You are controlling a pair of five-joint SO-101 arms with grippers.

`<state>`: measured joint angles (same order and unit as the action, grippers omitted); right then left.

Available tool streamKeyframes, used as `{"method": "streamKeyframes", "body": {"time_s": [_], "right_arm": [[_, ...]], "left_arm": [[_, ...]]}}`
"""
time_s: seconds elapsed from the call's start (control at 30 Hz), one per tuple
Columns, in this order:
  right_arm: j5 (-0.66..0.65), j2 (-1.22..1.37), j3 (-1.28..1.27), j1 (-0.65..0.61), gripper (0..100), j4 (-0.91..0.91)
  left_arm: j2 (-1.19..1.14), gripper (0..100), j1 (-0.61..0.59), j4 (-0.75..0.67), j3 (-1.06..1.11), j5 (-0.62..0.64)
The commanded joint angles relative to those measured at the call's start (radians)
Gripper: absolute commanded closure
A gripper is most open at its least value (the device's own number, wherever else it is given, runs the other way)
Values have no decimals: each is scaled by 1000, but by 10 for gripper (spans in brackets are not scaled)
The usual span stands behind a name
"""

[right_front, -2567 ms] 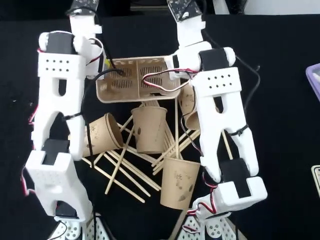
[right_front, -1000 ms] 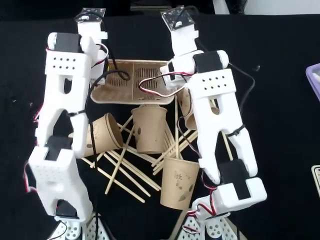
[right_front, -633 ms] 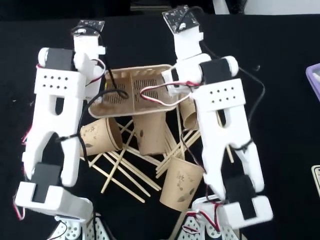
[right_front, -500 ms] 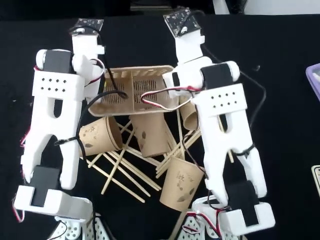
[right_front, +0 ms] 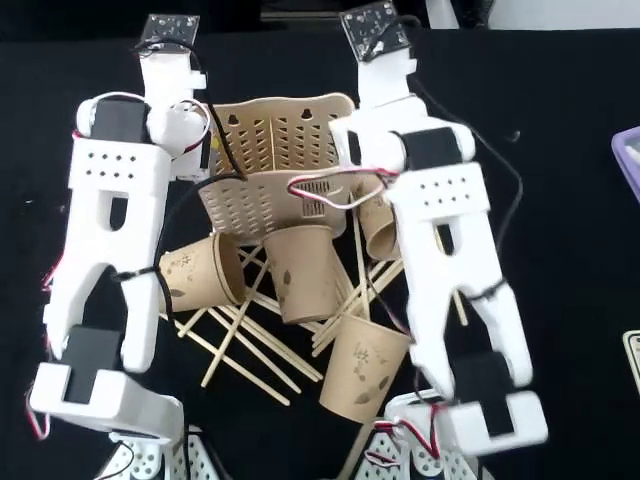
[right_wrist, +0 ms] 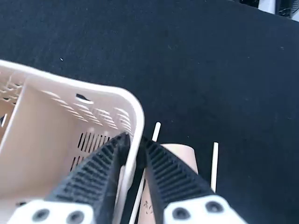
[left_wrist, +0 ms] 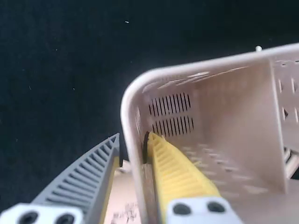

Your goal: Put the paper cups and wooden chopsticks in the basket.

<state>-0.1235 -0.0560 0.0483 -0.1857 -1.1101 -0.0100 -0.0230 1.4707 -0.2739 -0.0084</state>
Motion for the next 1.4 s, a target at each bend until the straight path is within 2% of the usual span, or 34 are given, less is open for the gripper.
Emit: {"method": "streamKeyframes", "body": {"time_s": [0.0,0.3,0.47,0.63,0.8,1.07,1.37], "right_arm": [[-2,61,147,8,988,-43],[-2,165,407,-5,988,-103],[-2,283,496,-49,988,-101],[6,363,598,-51,988,-110],[-2,375,601,-49,988,-155],[-11,398,513,-15,988,-150],[-86,343,460,26,988,-285]], "left_arm": [[-49,891,-51,-18,-48,15],[-137,895,-165,-11,-278,15],[-137,950,-165,-12,-260,15],[-138,953,-171,-20,-252,15],[-153,954,-168,-23,-239,15],[-218,955,-186,-127,-76,66],[-218,955,-117,14,-104,-20]]}}
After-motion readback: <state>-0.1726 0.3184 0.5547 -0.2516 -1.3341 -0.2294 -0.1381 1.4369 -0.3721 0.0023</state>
